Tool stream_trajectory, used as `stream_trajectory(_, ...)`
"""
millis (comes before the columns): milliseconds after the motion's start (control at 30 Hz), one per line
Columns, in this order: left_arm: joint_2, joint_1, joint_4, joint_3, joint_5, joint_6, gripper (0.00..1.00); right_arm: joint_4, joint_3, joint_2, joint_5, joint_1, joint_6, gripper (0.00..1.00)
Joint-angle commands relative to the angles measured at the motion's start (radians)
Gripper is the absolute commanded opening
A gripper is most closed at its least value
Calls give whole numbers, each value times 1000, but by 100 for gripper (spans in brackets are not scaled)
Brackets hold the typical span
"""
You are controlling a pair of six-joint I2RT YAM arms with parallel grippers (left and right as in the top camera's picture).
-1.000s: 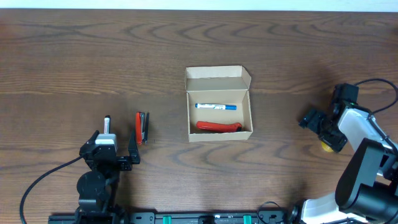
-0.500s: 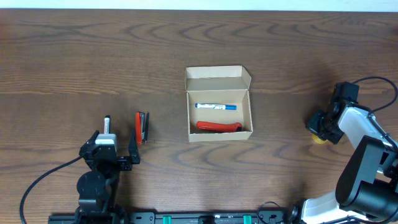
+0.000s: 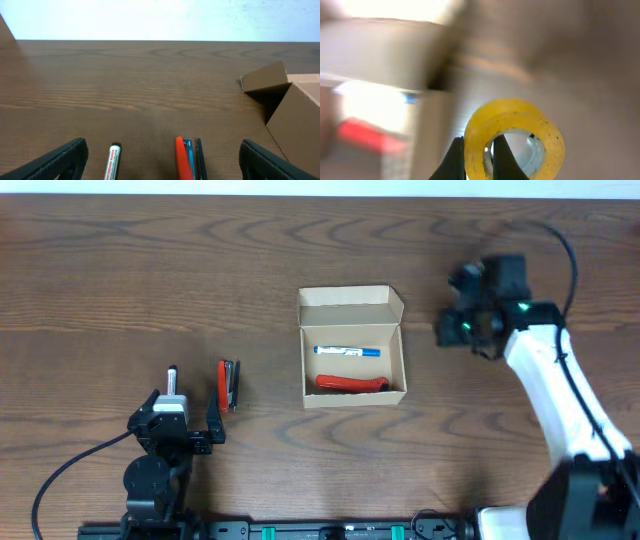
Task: Pack container
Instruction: 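Lower the tape roll into the box and open the right gripper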
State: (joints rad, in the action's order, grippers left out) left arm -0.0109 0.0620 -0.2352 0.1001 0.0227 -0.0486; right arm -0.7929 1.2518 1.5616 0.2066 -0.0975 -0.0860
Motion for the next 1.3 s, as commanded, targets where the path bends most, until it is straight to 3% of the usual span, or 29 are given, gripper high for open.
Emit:
stream_trajectory(0,6,3,-11,-26,4,8,95,-84,111,-28,82,-143,-398,1)
stream_trajectory(200,6,3,-11,-26,4,8,95,-215,181,-28,76,-368,-958,1)
stream_trajectory(233,6,3,-11,-26,4,8,95,-217,181,-24,74,-388,-998,1)
stream_trajectory(867,6,3,-11,-26,3,8,95,-225,180,370,90,-405,-1069,1)
stream_trajectory(1100,6,3,-11,-26,3,7,95,-221,180,420,90,-405,-1071,1)
stream_trajectory(1133,6,3,-11,-26,3,7,95,-220,180,418,89,-405,-1071,3)
stream_trajectory(1167,6,3,-11,-26,3,7,95,-220,181,417,90,-405,-1068,19)
stream_trajectory(1233,6,3,-11,-26,3,7,95,-214,181,417,90,-405,-1025,60)
stream_trajectory(1267,6,3,-11,-26,3,7,95,-213,181,417,90,-406,-1003,63)
